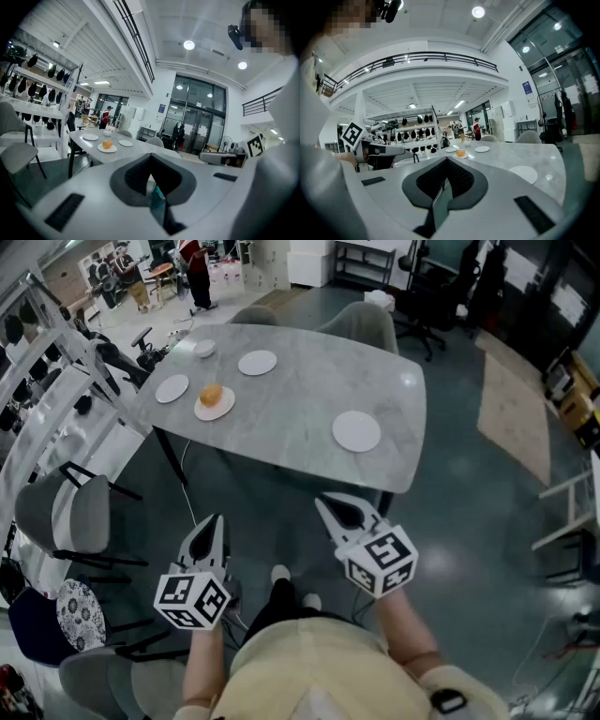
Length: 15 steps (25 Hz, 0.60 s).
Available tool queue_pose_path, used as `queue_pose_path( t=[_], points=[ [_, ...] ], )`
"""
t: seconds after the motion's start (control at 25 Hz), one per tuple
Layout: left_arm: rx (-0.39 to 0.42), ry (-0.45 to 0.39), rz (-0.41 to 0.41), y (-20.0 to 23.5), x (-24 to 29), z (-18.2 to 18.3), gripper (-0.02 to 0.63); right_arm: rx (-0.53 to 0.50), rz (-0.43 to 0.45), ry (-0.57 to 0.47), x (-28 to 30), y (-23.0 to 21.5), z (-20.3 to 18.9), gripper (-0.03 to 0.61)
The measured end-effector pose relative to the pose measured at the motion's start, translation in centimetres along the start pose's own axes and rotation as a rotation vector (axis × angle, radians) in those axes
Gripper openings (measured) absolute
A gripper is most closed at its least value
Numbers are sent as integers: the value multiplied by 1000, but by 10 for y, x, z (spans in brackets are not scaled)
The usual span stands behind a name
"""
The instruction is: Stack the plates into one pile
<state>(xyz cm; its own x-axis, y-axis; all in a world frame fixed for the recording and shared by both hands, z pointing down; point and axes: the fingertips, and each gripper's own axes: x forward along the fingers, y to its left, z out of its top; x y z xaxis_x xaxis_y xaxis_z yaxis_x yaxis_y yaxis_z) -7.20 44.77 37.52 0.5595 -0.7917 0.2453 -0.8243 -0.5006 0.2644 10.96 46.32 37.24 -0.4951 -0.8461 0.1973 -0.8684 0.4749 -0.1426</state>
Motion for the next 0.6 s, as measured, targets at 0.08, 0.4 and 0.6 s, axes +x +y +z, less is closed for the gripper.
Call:
queue_pose_path(
  t=[0.08, 0.4, 0.6],
  points=[
    [9, -10, -3, -1, 2, 4, -14, 22, 4, -16, 0, 0, 0, 5],
    [98, -25, 25, 4, 25, 8, -14, 38, -32, -18, 14, -4, -6, 5],
    [159, -11, -8, 14, 49, 13, -14, 87, -34, -2, 37, -8, -8, 6]
  ],
)
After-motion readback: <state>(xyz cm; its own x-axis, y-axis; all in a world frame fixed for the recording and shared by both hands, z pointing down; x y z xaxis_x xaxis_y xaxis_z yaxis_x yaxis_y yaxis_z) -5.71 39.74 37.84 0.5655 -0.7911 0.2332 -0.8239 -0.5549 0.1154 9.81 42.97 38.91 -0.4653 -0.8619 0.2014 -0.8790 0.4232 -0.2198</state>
